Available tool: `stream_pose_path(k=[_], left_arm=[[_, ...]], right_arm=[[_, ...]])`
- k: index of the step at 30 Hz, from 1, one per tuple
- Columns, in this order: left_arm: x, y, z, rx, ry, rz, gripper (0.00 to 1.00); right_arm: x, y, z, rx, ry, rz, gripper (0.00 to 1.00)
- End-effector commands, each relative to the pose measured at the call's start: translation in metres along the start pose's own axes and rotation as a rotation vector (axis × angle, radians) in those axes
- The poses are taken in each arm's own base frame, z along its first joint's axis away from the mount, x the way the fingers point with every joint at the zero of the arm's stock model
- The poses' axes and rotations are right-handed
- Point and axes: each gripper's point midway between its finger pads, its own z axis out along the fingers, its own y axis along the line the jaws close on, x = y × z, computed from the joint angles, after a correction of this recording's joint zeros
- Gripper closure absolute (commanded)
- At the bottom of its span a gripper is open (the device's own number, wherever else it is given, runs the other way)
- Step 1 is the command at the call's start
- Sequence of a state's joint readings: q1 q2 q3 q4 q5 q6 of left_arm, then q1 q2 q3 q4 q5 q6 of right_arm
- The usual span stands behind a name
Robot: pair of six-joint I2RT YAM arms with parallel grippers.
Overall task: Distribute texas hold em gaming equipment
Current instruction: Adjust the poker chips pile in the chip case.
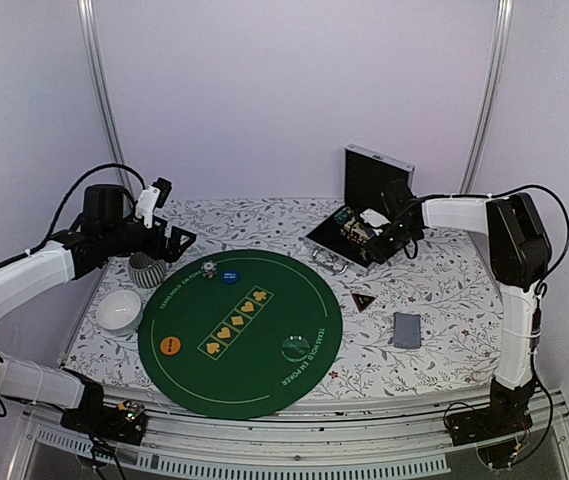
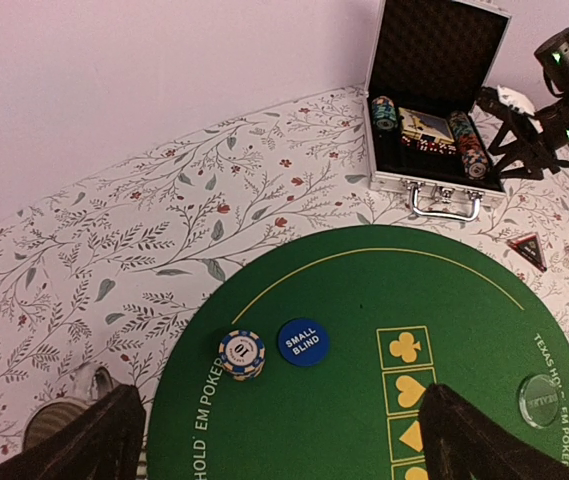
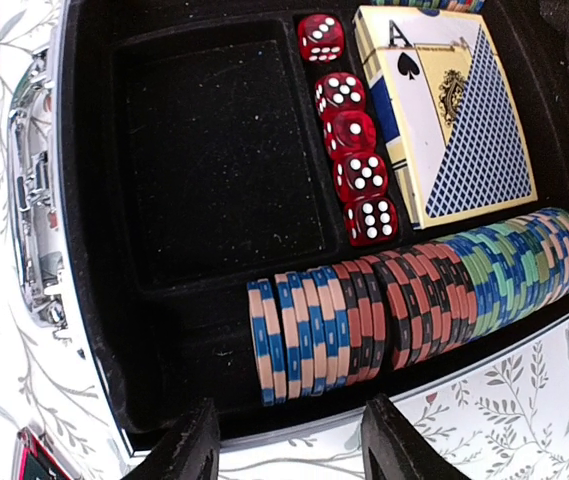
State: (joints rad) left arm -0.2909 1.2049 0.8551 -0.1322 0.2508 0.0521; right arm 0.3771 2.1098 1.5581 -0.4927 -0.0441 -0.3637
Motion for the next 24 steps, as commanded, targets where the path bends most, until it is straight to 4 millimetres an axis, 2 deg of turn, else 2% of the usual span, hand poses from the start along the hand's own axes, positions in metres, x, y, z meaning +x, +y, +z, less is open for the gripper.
stream_pose_path(k=[1,6,10,12,14,24], left_arm=[[0.003,-0.005,0.003,0.018,0.002,0.01,0.02],[0.003,-0.006,0.003,0.02,0.001,0.013,0.02],[0.003,-0.006,0.002,0.02,0.0,0.013,0.02],[0.003,-0.007,0.003,0.023,0.0,0.013,0.02],[0.004,-0.006,0.003,0.022,0.004,0.012,0.02],[0.005,-0.007,0.004,0.027,0.009,0.01,0.02]], right_arm=[[-0.019,-0.004,-0.03,0.009,-0.063,0.025,0.45],[-0.033,-0.006,-0.045,0.002,-0.097,0.024,0.39],[-0.041,0.0,-0.049,-0.042,-0.105,0.0,0.41],[-0.046,0.004,-0.046,-0.076,-0.101,-0.011,0.47],[-0.048,0.006,-0.041,-0.101,-0.091,-0.014,0.49],[-0.037,0.002,-0.012,-0.095,-0.022,0.034,0.46]])
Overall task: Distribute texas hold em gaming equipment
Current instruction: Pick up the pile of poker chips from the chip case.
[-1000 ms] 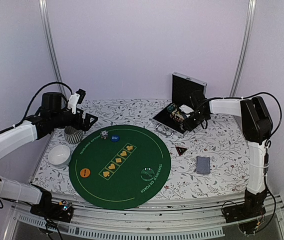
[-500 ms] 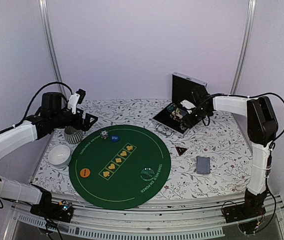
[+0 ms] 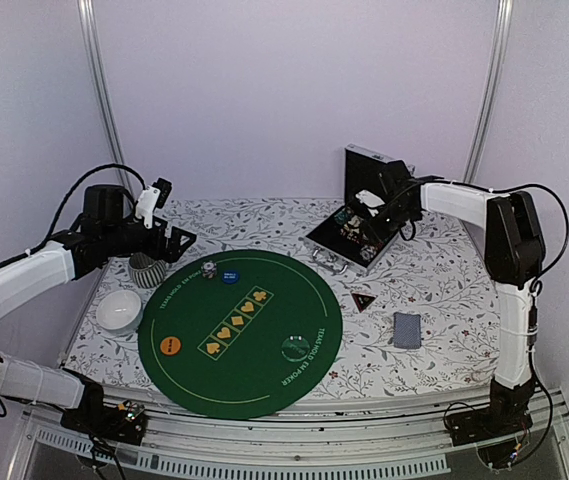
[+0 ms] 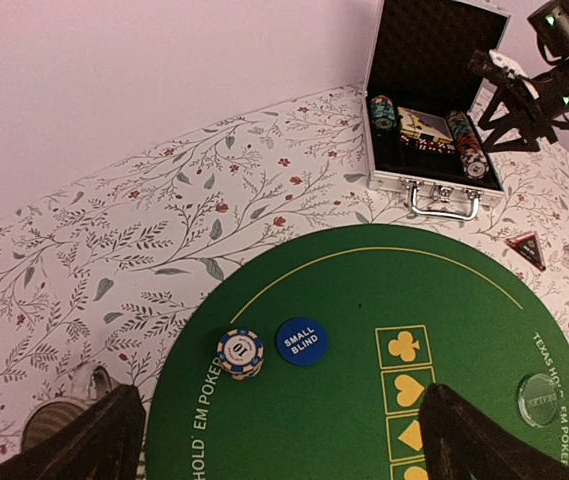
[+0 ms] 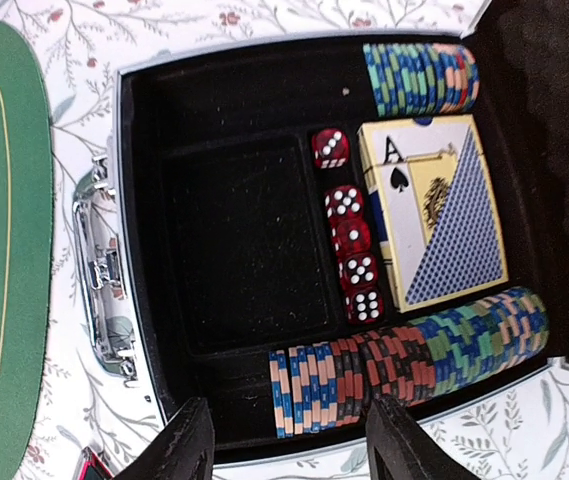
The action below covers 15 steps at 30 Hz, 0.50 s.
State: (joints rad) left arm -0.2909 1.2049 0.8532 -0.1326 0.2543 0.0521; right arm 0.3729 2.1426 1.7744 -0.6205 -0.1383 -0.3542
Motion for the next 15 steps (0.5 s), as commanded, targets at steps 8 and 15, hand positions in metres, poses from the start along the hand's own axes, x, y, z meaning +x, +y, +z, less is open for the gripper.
stream_pose_path(k=[8,15], left_arm=[[0.006,-0.007,0.005,0.029,0.01,0.01,0.02],[0.006,-0.007,0.005,0.032,0.011,0.009,0.02]], right_arm=[[0.032,-0.005,0.029,0.017,0.12,0.039,0.43],[0.041,-0.004,0.039,0.004,0.149,0.04,0.44]])
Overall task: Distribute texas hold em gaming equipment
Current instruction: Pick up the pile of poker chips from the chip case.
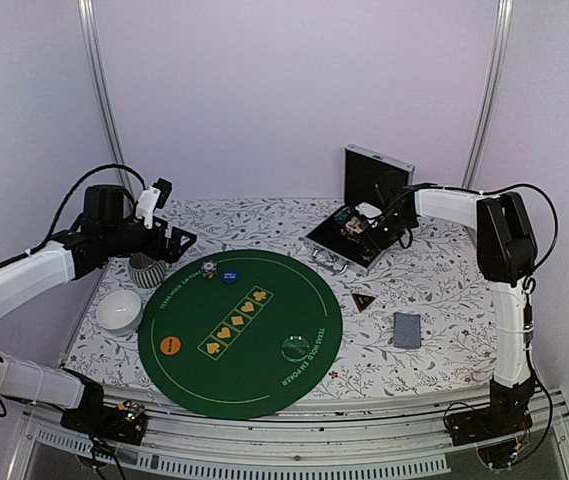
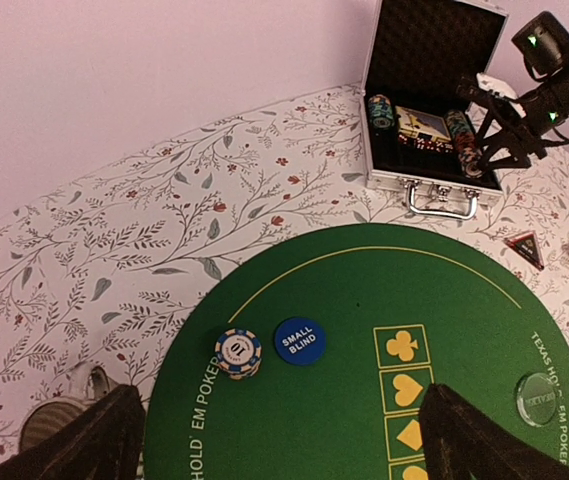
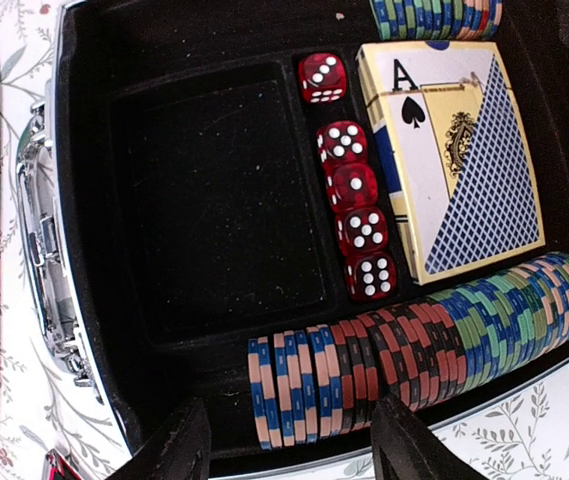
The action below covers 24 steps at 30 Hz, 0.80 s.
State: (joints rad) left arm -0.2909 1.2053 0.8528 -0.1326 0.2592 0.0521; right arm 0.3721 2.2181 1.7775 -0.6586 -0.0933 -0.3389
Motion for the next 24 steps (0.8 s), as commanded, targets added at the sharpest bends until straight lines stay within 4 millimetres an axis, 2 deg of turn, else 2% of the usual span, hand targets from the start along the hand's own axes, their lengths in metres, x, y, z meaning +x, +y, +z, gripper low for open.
stream_pose_path(k=[1,3,15,24], left_arm=[[0.006,-0.007,0.005,0.028,0.01,0.01,0.02],[0.006,-0.007,0.005,0.028,0.013,0.009,0.02],[0.007,-0.008,0.006,0.039,0.014,0.006,0.02],[0.009,-0.012,0.006,0.06,0.017,0.002,0.02]], right_arm=[[0.005,-0.001,0.011,-0.01,0.033,0.011,0.45],[0.005,0.0,0.011,-0.018,0.032,0.013,0.5],[0.004,0.014,0.001,-0.03,0.042,-0.01,0.54],[0.003,0.009,0.002,0.022,0.043,-0.017,0.56]])
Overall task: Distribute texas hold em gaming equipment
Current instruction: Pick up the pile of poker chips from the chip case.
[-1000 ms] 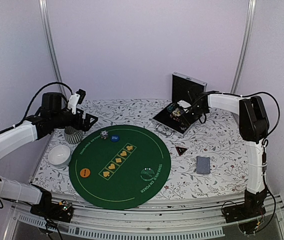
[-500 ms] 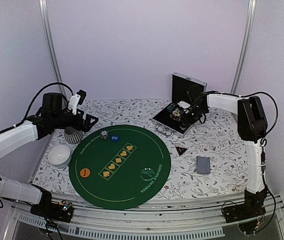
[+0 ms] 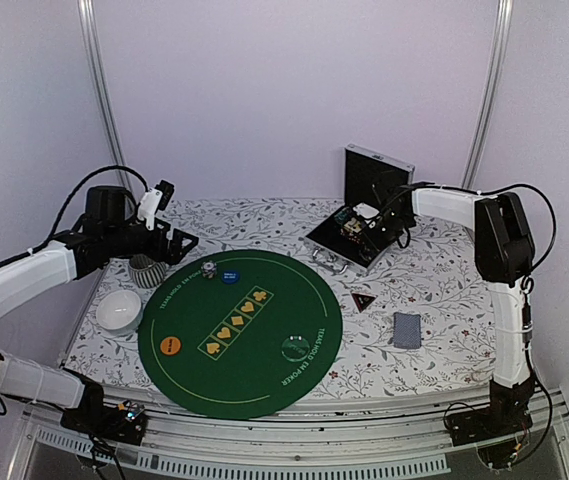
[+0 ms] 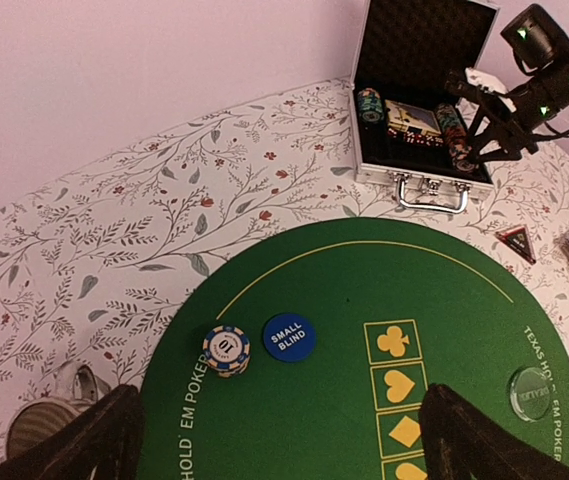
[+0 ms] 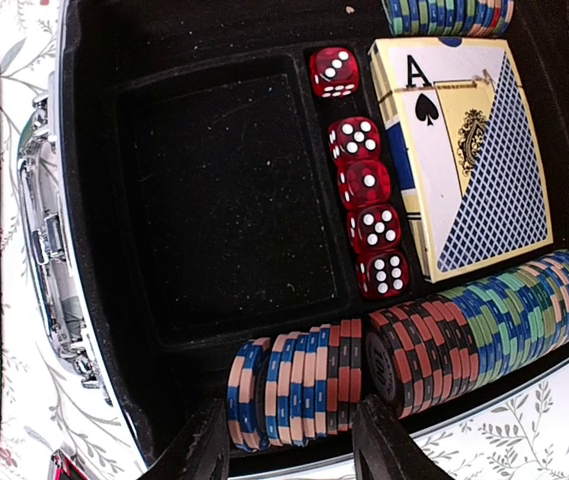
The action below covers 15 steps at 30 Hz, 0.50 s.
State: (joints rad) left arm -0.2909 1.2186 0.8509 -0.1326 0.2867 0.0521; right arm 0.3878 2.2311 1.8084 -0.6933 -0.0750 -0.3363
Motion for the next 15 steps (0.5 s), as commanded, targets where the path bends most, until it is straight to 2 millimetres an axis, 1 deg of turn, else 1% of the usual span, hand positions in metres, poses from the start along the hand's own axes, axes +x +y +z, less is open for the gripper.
stream_pose_path(k=[1,4,9,15], left_arm=[[0.005,-0.008,0.003,0.032,0.005,0.007,0.02],[0.004,-0.009,0.003,0.036,0.005,0.006,0.02],[0.005,-0.009,0.004,0.04,0.006,0.006,0.02],[0.006,-0.01,0.004,0.041,0.008,0.005,0.02]], right_arm=[[0.006,0.001,0.003,0.032,0.03,-0.006,0.56],[0.011,-0.003,0.009,0.057,0.052,-0.008,0.55],[0.016,-0.002,0.017,0.054,0.071,-0.012,0.52],[0.02,-0.002,0.03,0.052,0.1,-0.015,0.51]])
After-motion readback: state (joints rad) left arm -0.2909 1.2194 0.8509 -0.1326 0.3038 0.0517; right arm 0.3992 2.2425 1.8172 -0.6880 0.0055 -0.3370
